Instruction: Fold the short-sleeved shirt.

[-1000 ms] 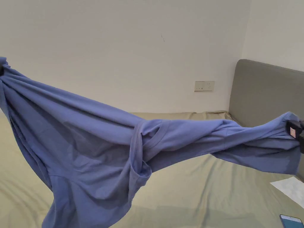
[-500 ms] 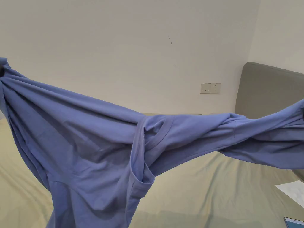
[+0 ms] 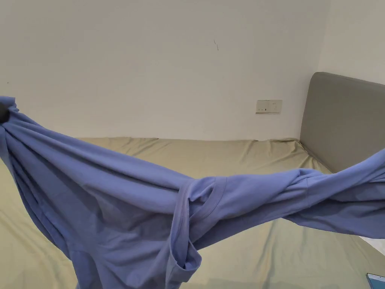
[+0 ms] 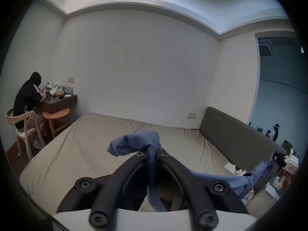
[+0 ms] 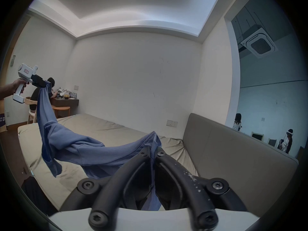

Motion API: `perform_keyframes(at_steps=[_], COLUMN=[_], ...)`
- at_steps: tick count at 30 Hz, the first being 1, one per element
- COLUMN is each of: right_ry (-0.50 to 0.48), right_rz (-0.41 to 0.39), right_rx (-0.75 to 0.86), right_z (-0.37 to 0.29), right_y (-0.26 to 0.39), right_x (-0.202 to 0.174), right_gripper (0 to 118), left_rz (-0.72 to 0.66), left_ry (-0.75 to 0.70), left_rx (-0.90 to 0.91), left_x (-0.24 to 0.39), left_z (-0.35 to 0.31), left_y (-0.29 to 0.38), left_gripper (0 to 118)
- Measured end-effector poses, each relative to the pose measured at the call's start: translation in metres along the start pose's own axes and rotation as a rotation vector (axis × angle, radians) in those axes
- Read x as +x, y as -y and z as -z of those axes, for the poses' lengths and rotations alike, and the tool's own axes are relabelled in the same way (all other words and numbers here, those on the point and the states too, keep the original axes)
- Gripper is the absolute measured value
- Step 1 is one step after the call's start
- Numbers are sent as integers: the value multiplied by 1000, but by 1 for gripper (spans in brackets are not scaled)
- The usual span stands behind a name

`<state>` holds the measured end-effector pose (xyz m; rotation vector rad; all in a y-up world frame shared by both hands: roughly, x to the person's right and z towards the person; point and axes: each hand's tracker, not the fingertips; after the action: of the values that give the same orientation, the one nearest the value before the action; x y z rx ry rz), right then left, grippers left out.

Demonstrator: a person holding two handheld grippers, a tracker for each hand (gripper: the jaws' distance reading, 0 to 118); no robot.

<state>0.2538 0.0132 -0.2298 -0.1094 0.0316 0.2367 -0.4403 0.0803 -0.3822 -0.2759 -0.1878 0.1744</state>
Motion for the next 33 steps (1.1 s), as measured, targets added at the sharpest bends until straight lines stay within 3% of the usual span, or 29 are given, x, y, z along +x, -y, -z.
perform_keyframes(at_steps=[5, 12, 15, 17, 19, 23, 27, 29, 33], right_ry=[6, 109, 180, 242, 303, 310, 283, 257, 172], right_rz=[-29, -91, -90, -50, -73, -69, -90, -134, -136], right_rx=[-125, -235, -204, -163, -120, -81, -77, -130, -252], right_z=[69, 223, 284, 315, 344, 369, 372, 364, 359], right_y=[23, 52, 43, 32, 20, 18, 60, 94, 182], right_x=[-8, -13, -6, 2, 10, 16, 2, -21, -46], right_gripper=[4, 4, 4, 4, 4, 4, 4, 4, 4], left_rz=[-12, -29, 5, 33, 63, -6, -3, -9, -105], left_ry=[-52, -94, -86, -74, -59, -14, 7, 39, 36], left_rx=[-72, -121, -79, -14, 49, 120, 97, 15, -115], left_x=[-6, 9, 26, 38, 46, 41, 24, 12, -16], left_z=[62, 189, 235, 254, 267, 272, 268, 269, 266], left_y=[20, 32, 12, -6, -26, -31, 21, 69, 184], left_gripper=[8, 8, 8, 8, 8, 8, 8, 8, 8])
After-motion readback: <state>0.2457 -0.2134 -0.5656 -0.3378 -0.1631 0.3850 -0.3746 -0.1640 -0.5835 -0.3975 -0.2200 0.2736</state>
